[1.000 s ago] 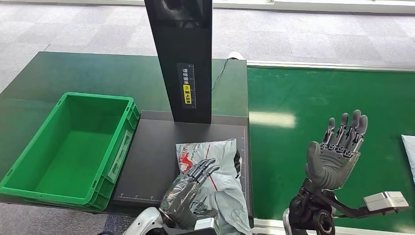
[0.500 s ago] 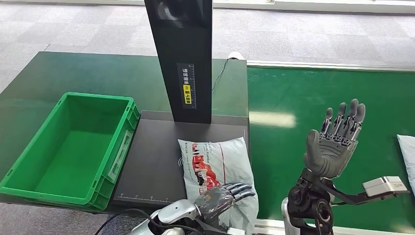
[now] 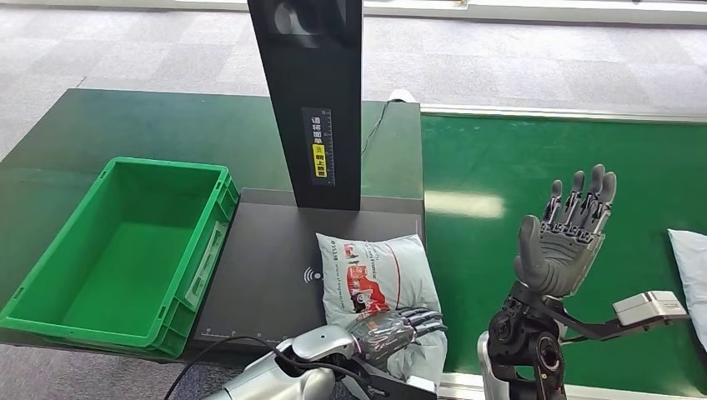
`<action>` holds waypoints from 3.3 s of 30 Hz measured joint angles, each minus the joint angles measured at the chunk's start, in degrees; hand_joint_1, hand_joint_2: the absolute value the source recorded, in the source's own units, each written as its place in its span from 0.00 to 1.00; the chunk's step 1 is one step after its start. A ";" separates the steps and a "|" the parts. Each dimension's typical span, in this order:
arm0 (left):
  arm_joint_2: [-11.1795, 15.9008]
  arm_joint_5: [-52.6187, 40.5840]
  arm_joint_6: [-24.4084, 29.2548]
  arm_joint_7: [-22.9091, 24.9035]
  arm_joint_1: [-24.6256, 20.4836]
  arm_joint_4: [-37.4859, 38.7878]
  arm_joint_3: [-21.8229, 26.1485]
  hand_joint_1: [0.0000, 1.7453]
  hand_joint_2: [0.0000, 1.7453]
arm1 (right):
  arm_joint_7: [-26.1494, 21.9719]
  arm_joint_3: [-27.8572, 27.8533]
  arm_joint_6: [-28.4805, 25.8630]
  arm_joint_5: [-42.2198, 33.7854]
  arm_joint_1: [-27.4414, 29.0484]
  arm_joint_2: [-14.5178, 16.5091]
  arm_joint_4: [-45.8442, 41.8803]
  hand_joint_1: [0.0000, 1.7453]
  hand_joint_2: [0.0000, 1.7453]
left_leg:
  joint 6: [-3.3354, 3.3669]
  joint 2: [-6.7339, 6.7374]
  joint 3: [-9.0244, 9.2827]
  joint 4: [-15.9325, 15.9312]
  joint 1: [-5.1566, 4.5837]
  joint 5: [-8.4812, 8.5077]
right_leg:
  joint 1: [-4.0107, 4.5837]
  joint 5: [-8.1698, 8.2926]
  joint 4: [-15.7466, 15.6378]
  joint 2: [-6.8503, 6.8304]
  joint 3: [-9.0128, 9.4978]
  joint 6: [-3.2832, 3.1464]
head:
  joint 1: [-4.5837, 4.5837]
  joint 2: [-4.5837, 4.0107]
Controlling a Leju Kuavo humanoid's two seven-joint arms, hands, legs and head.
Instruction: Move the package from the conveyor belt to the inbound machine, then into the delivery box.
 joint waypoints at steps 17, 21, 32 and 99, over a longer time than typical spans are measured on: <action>-0.08 2.85 3.56 1.10 -1.10 1.15 -0.91 1.00 1.00 | 1.25 -0.22 2.22 -0.31 -0.08 0.00 0.51 0.00 1.00 | 0.01 0.00 0.11 0.00 0.00 0.00 | 0.00 0.00 0.00 0.00 0.13 0.00 | 0.00 0.00; 0.01 2.41 5.81 2.24 -1.08 1.15 -0.92 1.00 1.00 | 1.67 -0.51 2.62 -0.41 -0.06 0.00 0.55 0.00 1.00 | 0.01 0.00 0.12 -0.01 0.00 0.00 | 0.00 0.00 0.00 0.00 0.14 0.00 | 0.00 0.00; 0.68 -1.87 15.64 5.05 0.99 1.17 1.11 1.00 1.00 | 2.19 -1.05 3.17 -0.86 0.36 0.00 0.55 0.00 1.00 | 0.01 0.02 0.20 -0.01 0.01 0.00 | 0.00 0.00 0.00 0.01 0.29 0.00 | 0.00 0.00; 14.05 24.06 32.76 -0.73 12.83 -33.38 68.14 1.00 1.00 | 2.77 -4.99 6.53 -2.26 11.58 2.34 -4.22 0.00 1.00 | -0.01 0.29 -0.34 -0.01 0.01 0.05 | 0.06 0.03 0.03 0.19 -0.46 -0.06 | 0.03 0.00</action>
